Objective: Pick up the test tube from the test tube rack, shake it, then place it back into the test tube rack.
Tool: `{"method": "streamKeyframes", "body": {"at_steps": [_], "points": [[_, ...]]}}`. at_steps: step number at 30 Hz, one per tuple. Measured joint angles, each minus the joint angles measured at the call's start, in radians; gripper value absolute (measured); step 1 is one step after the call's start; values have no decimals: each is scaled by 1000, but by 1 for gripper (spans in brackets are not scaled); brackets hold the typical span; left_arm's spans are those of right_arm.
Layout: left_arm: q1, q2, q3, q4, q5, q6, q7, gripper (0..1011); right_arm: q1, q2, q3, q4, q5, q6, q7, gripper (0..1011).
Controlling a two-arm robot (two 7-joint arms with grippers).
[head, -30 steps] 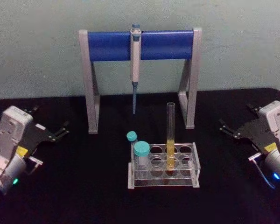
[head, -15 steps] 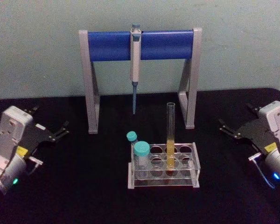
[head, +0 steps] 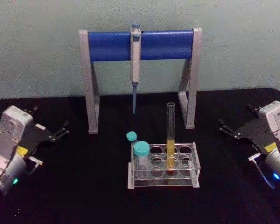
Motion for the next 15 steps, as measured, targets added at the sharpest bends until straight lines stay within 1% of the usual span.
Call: {"method": "streamKeyframes", "body": {"at_steps": [15], "points": [[0,0,0,0,0,0,0,1010,0,0,0,0,0,0,0,1000]]}}
